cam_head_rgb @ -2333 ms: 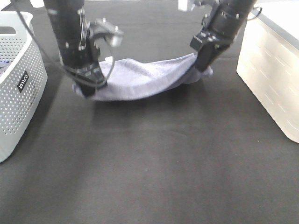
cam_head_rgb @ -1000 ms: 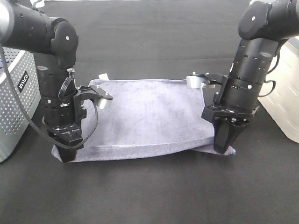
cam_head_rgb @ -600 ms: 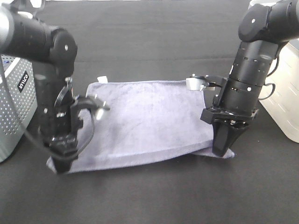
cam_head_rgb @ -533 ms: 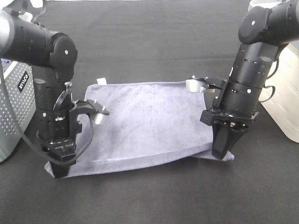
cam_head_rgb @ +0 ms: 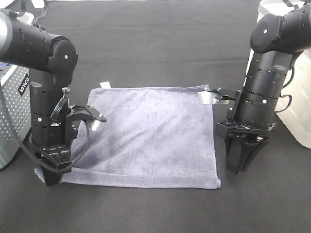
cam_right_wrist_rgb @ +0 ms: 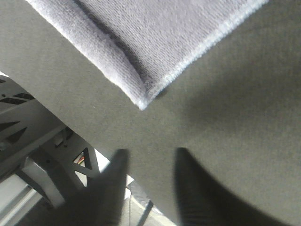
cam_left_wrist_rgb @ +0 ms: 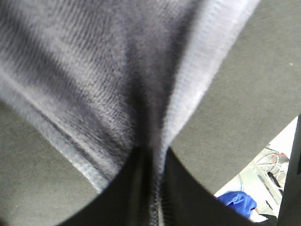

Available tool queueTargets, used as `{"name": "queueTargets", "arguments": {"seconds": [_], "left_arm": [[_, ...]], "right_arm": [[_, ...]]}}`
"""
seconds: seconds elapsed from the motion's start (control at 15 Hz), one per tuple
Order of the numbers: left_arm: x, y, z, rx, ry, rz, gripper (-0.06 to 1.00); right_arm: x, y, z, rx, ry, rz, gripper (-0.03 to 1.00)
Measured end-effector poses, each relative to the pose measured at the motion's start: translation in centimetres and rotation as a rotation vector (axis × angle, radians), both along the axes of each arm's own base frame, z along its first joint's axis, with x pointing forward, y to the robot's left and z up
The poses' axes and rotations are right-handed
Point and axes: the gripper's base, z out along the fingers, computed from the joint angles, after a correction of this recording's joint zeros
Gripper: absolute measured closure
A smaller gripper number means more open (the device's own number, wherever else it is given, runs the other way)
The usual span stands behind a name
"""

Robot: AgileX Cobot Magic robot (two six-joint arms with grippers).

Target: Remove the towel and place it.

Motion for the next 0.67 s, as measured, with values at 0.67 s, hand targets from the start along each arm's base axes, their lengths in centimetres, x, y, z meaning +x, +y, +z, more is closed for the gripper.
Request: {"name": "queueTargets", "arguments": {"seconds": [0.67], "left_arm": [[-0.33,-0.54,0.02,-0.029,0.025,0.098,0.55]], "right_arm": [[-0.04,0.71,0.18,-0.001,0.042,-0.168,0.38]]}}
